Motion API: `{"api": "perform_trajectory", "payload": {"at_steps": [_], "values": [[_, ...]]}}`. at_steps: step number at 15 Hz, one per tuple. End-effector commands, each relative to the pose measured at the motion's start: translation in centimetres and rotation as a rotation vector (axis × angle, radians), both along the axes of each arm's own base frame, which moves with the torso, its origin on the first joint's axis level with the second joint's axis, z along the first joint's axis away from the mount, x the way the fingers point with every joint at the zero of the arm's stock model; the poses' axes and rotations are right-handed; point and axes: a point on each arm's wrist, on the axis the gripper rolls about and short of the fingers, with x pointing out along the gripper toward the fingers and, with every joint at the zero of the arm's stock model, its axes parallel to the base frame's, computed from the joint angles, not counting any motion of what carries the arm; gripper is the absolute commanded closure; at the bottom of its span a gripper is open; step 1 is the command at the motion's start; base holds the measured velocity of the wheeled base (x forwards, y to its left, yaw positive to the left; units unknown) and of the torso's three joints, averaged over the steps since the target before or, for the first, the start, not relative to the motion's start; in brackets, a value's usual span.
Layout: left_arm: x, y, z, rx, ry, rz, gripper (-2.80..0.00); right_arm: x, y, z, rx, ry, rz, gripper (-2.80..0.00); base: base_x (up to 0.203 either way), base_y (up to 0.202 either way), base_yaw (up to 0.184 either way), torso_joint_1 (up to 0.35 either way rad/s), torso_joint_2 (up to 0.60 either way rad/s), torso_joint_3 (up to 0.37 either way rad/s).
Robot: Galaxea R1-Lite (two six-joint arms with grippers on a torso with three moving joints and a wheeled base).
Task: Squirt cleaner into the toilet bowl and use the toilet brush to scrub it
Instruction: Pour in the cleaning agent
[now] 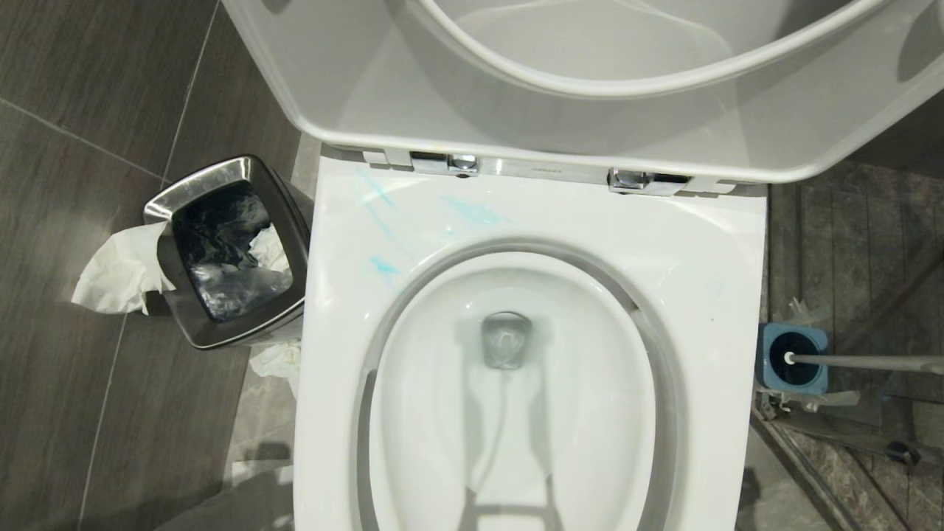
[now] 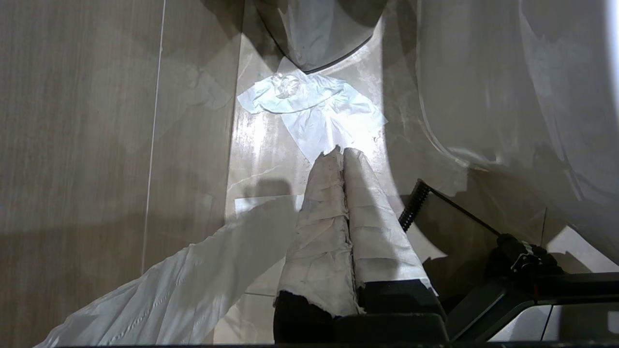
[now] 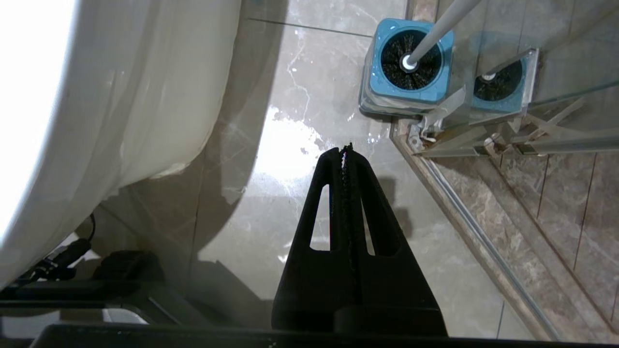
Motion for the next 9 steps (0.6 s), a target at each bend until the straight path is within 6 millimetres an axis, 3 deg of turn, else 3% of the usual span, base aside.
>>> {"api": "perform_trajectory", "payload": {"at_steps": [1, 3, 4, 6, 9], "values": [[0.0, 0.0, 0.0, 0.000, 0.003, 0.000, 0.00, -0.8, 0.0, 1.9, 0.001, 0.043, -0.001, 0.00, 0.000, 0.000, 0.000, 0.000, 0.00, 0.000], [0.0, 0.0, 0.0, 0.000, 0.003, 0.000, 0.00, -1.4, 0.0, 5.2, 0.002, 0.163, 0.005, 0.00, 0.000, 0.000, 0.000, 0.000, 0.00, 0.000], [0.0, 0.0, 0.0, 0.000, 0.001, 0.000, 0.00, -0.8, 0.0, 6.7, 0.003, 0.250, 0.009, 0.00, 0.000, 0.000, 0.000, 0.000, 0.00, 0.000], [0.0, 0.0, 0.0, 0.000, 0.003, 0.000, 0.00, 1.5, 0.0, 9.6, 0.009, 0.390, 0.013, 0.00, 0.000, 0.000, 0.000, 0.000, 0.00, 0.000], [0.0, 0.0, 0.0, 0.000, 0.003, 0.000, 0.00, 7.0, 0.1, 12.6, 0.019, 0.559, 0.025, 0.00, 0.000, 0.000, 0.000, 0.000, 0.00, 0.000]]}}
